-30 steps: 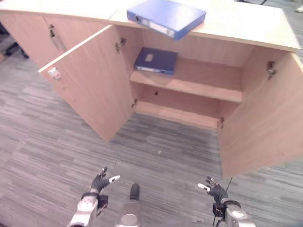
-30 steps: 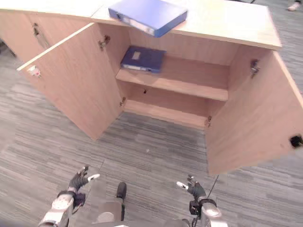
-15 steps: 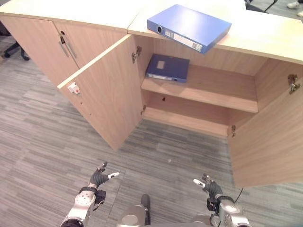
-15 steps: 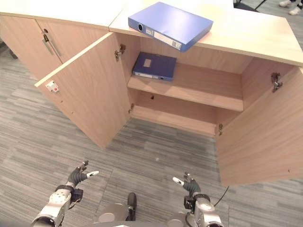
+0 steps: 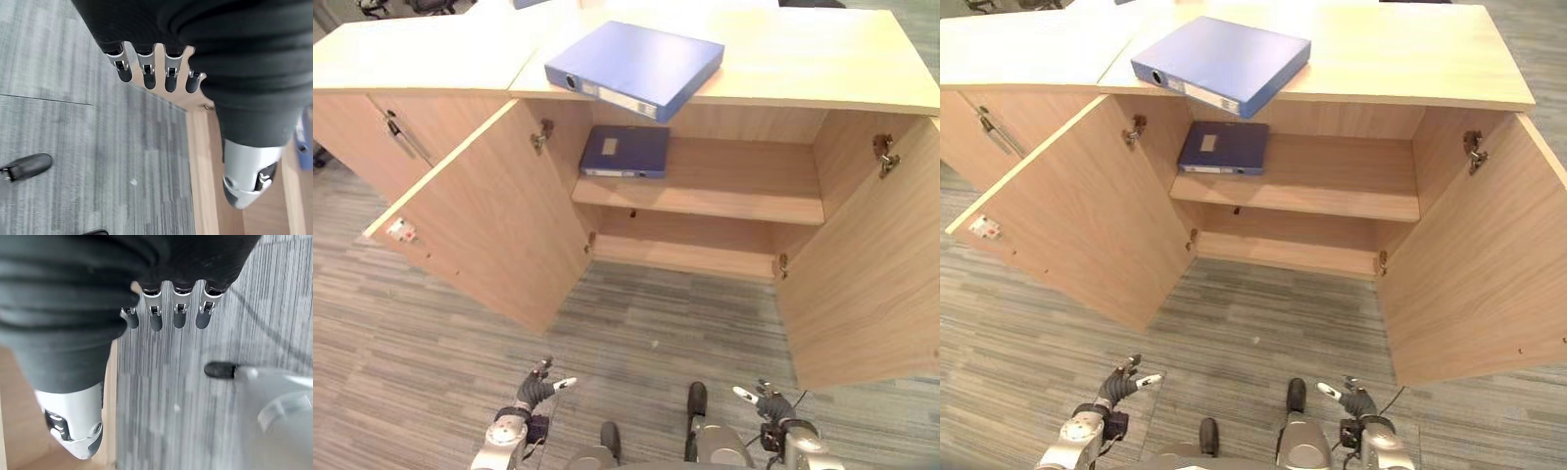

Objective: Put the empty folder in the office cabinet

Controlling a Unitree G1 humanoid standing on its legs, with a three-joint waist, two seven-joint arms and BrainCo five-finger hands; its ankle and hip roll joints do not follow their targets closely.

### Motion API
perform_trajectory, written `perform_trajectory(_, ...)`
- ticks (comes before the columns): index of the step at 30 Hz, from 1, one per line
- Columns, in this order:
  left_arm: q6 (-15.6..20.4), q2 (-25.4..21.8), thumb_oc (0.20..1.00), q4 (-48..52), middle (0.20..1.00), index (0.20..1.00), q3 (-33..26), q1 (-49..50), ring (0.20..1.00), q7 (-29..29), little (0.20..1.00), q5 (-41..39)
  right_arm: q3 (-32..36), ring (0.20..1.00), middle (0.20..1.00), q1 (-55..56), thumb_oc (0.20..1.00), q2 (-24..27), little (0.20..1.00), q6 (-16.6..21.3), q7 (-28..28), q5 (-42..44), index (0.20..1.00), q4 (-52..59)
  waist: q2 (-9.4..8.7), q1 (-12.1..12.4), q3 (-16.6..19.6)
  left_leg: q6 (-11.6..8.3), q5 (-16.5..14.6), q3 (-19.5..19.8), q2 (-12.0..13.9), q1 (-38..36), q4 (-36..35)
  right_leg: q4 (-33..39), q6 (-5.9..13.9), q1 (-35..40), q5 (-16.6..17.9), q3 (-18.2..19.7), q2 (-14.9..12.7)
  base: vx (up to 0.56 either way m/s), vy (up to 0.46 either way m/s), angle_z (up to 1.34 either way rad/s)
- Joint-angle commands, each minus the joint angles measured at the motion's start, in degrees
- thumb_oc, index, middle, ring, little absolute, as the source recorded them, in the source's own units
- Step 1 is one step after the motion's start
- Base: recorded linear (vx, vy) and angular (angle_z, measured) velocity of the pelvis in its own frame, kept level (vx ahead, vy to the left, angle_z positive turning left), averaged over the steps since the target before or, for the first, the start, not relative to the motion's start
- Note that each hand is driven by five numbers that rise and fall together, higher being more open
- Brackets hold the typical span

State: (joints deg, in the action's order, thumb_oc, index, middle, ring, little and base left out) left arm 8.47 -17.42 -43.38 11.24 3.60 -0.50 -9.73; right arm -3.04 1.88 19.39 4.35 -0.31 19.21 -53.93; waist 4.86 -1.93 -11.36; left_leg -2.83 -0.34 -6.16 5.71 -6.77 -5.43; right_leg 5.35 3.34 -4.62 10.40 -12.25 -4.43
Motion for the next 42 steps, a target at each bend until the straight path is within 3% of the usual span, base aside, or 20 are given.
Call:
perform_trajectory(1,2.0,-2.1,1.0,0.3,1.0,1.0,-0.3,-2.1,1.0,-0.3,1.0,0.6,1.0,1.0,1.0,-1.7,1.0,0.0,1.0,1.9,-0.6,2.9,1.0,1.1,-1.11,-0.1,-0.8,-1.96,-3.9,-1.3,-1.9,1.4,3.2,-4.9,6.28,2.3,-7.2,1.9,-6.7,0.09,-0.104,-0.04)
perform_trajectory(7,1.9,-1.4,1.0,0.3,1.0,1.0,-0.5,-1.1,1.0,-0.1,1.0,0.1,0.1,1.0,1.0,-1.4,1.0,1.3,1.0,1.8,0.2,2.3,1.0,1.5,0.39,-0.8,-0.7,-4.3,-4.4,-1.8,1.5,1.0,8.9,-4.8,4.47,4.6,-9.8,2.0,-4.8,0.13,-0.17,-0.01)
perform_trajectory(11,1.7,-0.8,1.0,0.8,1.0,1.0,-0.5,-0.3,1.0,0.4,1.0,-0.2,-0.3,1.0,1.0,-0.8,1.0,2.2,1.0,1.9,0.6,1.7,1.0,2.2,1.19,-1.2,-1.7,-6.2,-0.3,-1.1,4.0,3.7,19.4,-3.5,2.56,7.7,-11.6,2.1,-3.2,0.07,-0.125,-0.06)
perform_trajectory(13,1.4,-0.3,1.0,0.5,1.0,1.0,-0.3,-0.6,1.0,0.2,1.0,-0.4,-0.3,1.0,1.0,-1.1,1.0,2.9,1.0,1.8,0.3,1.2,1.0,2.3,0.88,-0.8,-3.5,-6.91,3.8,2.1,3.1,8.6,28.6,-3.2,1.37,9.0,-12.0,2.2,-3.4,0.03,-0.135,-0.23)
perform_trajectory(16,1.3,0.2,1.0,0.3,1.0,1.0,0.2,-0.6,1.0,0.1,1.0,-0.5,-0.5,1.0,1.0,-1.5,1.0,3.2,1.0,1.5,0.2,1.4,1.0,2.1,0.05,-0.8,-4.0,-6.66,4.6,3.2,2.6,11.9,32.9,-2.3,1.06,10.2,-12.5,2.6,-4.0,0.09,-0.053,-0.32)
perform_trajectory(20,1.2,0.3,1.0,0.5,1.0,1.0,0.4,-0.3,1.0,0.2,1.0,-0.4,-1.2,1.0,1.0,-1.1,1.0,3.1,1.0,1.3,0.5,0.8,1.0,1.9,-0.41,0.2,-3.6,-5.61,2.0,4.0,1.8,13.7,26.7,-2.0,1.78,11.2,-13.3,4.2,-4.3,0.15,0.042,-0.37)
perform_trajectory(22,1.3,0.5,1.0,-0.3,1.0,1.0,0.6,-0.2,1.0,-0.2,1.0,-0.3,-1.9,1.0,1.0,-0.8,1.0,3.1,1.0,1.4,0.5,-0.1,1.0,2.0,-0.33,1.5,-3.1,-5.57,0.8,6.8,0.7,14.5,16.1,-1.9,2.59,12.0,-14.2,5.1,-4.1,0.26,0.114,-0.2)
perform_trajectory(25,1.3,0.6,1.0,-1.2,1.0,1.0,0.8,-0.5,1.0,-0.7,1.0,-0.2,-2.3,1.0,1.0,-0.9,1.0,3.0,1.0,1.3,0.4,-0.4,1.0,1.6,-0.02,2.5,-3.1,-5.82,4.0,9.6,0.7,15.8,10.6,-1.7,2.68,13.2,-15.2,5.8,-3.4,0.17,0.066,-0.14)
perform_trajectory(28,1.5,0.4,1.0,-2.3,1.0,1.0,0.6,-1.0,1.0,-1.2,1.0,-0.2,-2.9,1.0,1.0,-1.8,1.0,2.7,1.0,1.4,0.0,-0.7,1.0,1.0,-0.81,4.3,-3.3,-6.36,5.9,12.3,0.1,19.5,5.9,-1.2,2.88,15.4,-16.9,7.9,-2.9,0.22,0.066,-0.14)
perform_trajectory(32,1.5,0.5,1.0,-3.3,1.0,1.0,0.1,-1.1,1.0,-1.2,1.0,-0.5,-3.6,1.0,1.0,-2.7,1.0,2.2,1.0,1.1,0.4,-1.4,1.0,0.3,-1.06,5.5,-2.8,-6.83,7.1,11.5,1.5,19.6,3.2,-0.8,3.84,17.3,-18.0,9.9,-2.7,0.25,0.166,-0.36)
perform_trajectory(33,1.5,0.3,1.0,-4.4,1.0,1.0,-0.2,-1.0,1.0,-1.1,1.0,-0.1,-3.6,1.0,1.0,-2.4,1.0,1.5,1.0,1.2,0.6,-2.2,1.0,0.5,-1.34,5.9,-1.2,-6.93,9.3,10.2,2.3,17.7,2.4,-1.5,4.77,17.3,-18.3,10.1,-3.5,0.25,0.228,-0.51)
perform_trajectory(34,1.5,0.3,1.0,-4.4,1.0,1.0,-0.2,-1.0,1.0,-1.1,1.0,-0.1,-3.6,1.0,1.0,-2.4,1.0,1.5,1.0,1.2,0.6,-2.2,1.0,0.5,-1.4,5.9,-1.2,-6.92,9.3,10.2,2.3,17.7,2.4,-1.5,4.78,17.3,-18.3,10.1,-3.6,0.33,0.305,-0.52)
perform_trajectory(40,1.2,-2.5,1.0,-3.1,1.0,1.0,0.0,-2.6,1.0,-0.8,1.0,0.3,-4.1,1.0,1.0,-3.0,1.0,-0.9,1.0,0.9,0.8,-1.9,1.0,0.8,-4.93,6.7,0.0,-2.7,5.7,7.9,-0.2,13.5,2.8,-13.2,7.8,12.6,-16.9,12.7,-6.7,0.19,0.207,-0.25)
perform_trajectory(42,1.0,-3.7,1.0,-1.6,1.0,1.0,-0.3,-3.3,1.0,-0.7,1.0,0.2,-4.2,1.0,1.0,-3.6,1.0,-1.4,1.0,0.8,0.8,-1.5,1.0,0.8,-5.57,6.3,-0.6,-1.26,4.3,7.4,-1.1,11.8,3.2,-20.2,8.91,9.2,-12.1,13.0,-7.1,0.12,0.196,-0.03)
